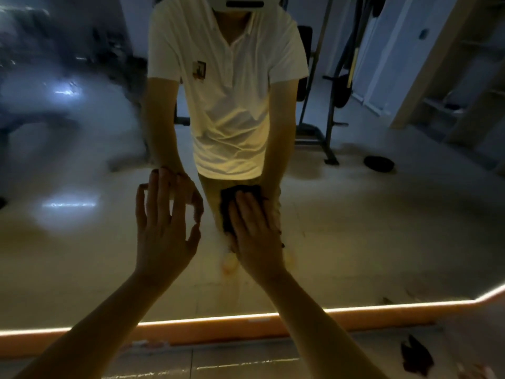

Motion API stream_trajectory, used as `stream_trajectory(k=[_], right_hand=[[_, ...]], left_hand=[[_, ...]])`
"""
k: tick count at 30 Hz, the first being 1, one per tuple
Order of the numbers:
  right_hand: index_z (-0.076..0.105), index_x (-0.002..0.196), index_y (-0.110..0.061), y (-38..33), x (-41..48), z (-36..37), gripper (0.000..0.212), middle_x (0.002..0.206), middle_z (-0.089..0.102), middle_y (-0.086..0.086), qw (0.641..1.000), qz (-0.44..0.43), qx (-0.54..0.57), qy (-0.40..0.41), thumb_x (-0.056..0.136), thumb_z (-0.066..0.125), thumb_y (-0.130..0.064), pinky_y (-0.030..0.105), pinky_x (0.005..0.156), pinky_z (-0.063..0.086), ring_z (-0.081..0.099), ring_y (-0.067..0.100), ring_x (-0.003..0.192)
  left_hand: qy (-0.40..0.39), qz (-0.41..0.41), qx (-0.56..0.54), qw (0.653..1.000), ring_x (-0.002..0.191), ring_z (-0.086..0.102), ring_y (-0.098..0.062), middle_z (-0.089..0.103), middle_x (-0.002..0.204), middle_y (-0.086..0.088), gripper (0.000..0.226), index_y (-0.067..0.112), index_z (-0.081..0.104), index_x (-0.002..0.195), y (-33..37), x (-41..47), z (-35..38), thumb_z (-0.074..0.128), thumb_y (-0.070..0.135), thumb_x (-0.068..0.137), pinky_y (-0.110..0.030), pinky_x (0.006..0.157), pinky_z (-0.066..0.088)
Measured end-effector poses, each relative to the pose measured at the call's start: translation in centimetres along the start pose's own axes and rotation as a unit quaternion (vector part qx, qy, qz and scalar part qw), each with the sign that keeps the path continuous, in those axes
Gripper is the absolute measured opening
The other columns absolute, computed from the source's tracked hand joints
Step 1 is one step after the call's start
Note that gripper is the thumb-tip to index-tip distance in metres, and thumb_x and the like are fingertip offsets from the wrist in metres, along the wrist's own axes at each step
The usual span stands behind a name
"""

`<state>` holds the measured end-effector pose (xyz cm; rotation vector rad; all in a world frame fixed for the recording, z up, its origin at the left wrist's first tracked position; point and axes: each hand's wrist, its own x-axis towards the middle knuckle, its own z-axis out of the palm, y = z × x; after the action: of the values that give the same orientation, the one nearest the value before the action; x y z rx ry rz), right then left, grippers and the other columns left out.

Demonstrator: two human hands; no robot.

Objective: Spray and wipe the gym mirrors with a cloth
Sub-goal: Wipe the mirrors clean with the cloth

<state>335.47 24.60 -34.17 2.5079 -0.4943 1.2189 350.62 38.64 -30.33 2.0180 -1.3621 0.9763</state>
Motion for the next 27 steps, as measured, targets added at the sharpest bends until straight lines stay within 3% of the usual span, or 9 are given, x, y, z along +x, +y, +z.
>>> stream_trajectory(k=[4, 7, 12, 15, 17, 19, 21, 24, 27], right_hand=[[0.025, 0.16, -0.012, -0.7, 0.3, 1.3, 0.07, 0.168, 0.026, 0.009, 0.999, -0.043, -0.011, 0.0, 0.103, 0.063, -0.023, 0.048, 0.128, 0.016, 0.017, 0.026, 0.158], [0.037, 0.156, -0.009, 3.3, -1.8, -0.1, 0.069, 0.165, 0.03, 0.013, 0.999, -0.006, -0.028, -0.013, 0.099, 0.068, -0.031, 0.051, 0.126, 0.023, 0.021, 0.03, 0.156], [0.022, 0.161, -0.004, 10.8, -7.5, -3.1, 0.082, 0.167, 0.019, 0.024, 0.958, 0.285, 0.003, -0.008, 0.102, 0.053, -0.052, 0.053, 0.12, 0.035, 0.027, 0.041, 0.152], [0.013, 0.162, -0.004, 11.8, -9.1, -2.6, 0.086, 0.168, 0.016, 0.021, 0.874, 0.472, 0.104, 0.052, 0.103, 0.048, -0.056, 0.058, 0.115, 0.04, 0.029, 0.04, 0.151], [0.011, 0.162, 0.0, 10.6, -8.8, -1.4, 0.09, 0.168, 0.015, 0.023, 0.809, 0.559, 0.166, 0.074, 0.102, 0.041, -0.059, 0.056, 0.12, 0.033, 0.025, 0.041, 0.152], [0.009, 0.16, 0.005, 8.7, -7.7, 0.0, 0.083, 0.167, 0.015, 0.027, 0.731, 0.639, 0.224, 0.088, 0.106, 0.044, -0.047, 0.048, 0.126, 0.025, 0.023, 0.041, 0.153], [0.014, 0.159, 0.007, 6.2, -6.3, 1.2, 0.071, 0.163, 0.025, 0.03, 0.658, 0.692, 0.272, 0.12, 0.109, 0.047, -0.031, 0.049, 0.123, 0.031, 0.032, 0.042, 0.149], [0.032, 0.154, -0.001, 1.6, -4.0, 2.5, 0.056, 0.148, 0.049, 0.022, 0.508, 0.761, 0.364, 0.172, 0.108, 0.05, -0.029, 0.048, 0.108, 0.048, 0.053, 0.039, 0.132], [0.039, 0.151, -0.006, -4.1, -1.9, 4.3, 0.047, 0.143, 0.054, 0.017, 0.346, 0.809, 0.453, 0.143, 0.111, 0.045, -0.03, 0.042, 0.107, 0.047, 0.056, 0.036, 0.128]], left_hand=[[-0.011, -0.004, -0.021, 1.0, 0.16, 0.007, -0.043, 0.013, 0.168, -0.032, 0.092, -0.002, 0.025, 0.161, 0.9, -1.2, 0.4, 0.077, 0.017, 0.087, -0.062, 0.128, 0.01], [-0.026, 0.007, -0.032, 0.999, 0.16, 0.007, -0.042, 0.014, 0.168, -0.032, 0.086, -0.003, 0.028, 0.159, 1.7, -2.6, 1.3, 0.069, 0.023, 0.088, -0.061, 0.129, 0.008], [-0.03, -0.008, -0.027, 0.999, 0.158, 0.009, -0.051, 0.012, 0.167, -0.035, 0.103, 0.002, 0.021, 0.161, 3.0, -2.9, 2.9, 0.084, 0.024, 0.083, -0.067, 0.126, 0.015], [-0.035, -0.018, -0.029, 0.999, 0.157, 0.007, -0.052, 0.007, 0.168, -0.034, 0.111, 0.005, 0.012, 0.164, 3.4, -2.9, 3.4, 0.083, 0.034, 0.084, -0.066, 0.126, 0.013], [-0.034, -0.021, -0.032, 0.999, 0.158, 0.005, -0.051, 0.004, 0.169, -0.033, 0.108, 0.006, 0.009, 0.165, 3.5, -2.9, 3.4, 0.078, 0.037, 0.088, -0.066, 0.127, 0.012], [-0.038, -0.023, -0.033, 0.998, 0.158, 0.006, -0.051, 0.005, 0.168, -0.033, 0.107, 0.005, 0.013, 0.164, 3.5, -3.1, 3.2, 0.079, 0.037, 0.088, -0.065, 0.127, 0.012], [-0.046, -0.019, -0.036, 0.998, 0.157, 0.008, -0.051, 0.008, 0.168, -0.035, 0.111, 0.005, 0.014, 0.164, 3.3, -3.1, 2.9, 0.083, 0.037, 0.084, -0.064, 0.127, 0.012], [-0.06, -0.008, -0.038, 0.997, 0.157, 0.009, -0.052, 0.009, 0.168, -0.035, 0.109, 0.005, 0.016, 0.164, 2.9, -3.3, 2.5, 0.083, 0.035, 0.083, -0.065, 0.127, 0.013], [-0.065, 0.002, -0.043, 0.997, 0.159, 0.005, -0.048, 0.004, 0.17, -0.031, 0.104, 0.005, 0.016, 0.164, 2.4, -3.5, 2.2, 0.079, 0.035, 0.087, -0.065, 0.127, 0.012]])
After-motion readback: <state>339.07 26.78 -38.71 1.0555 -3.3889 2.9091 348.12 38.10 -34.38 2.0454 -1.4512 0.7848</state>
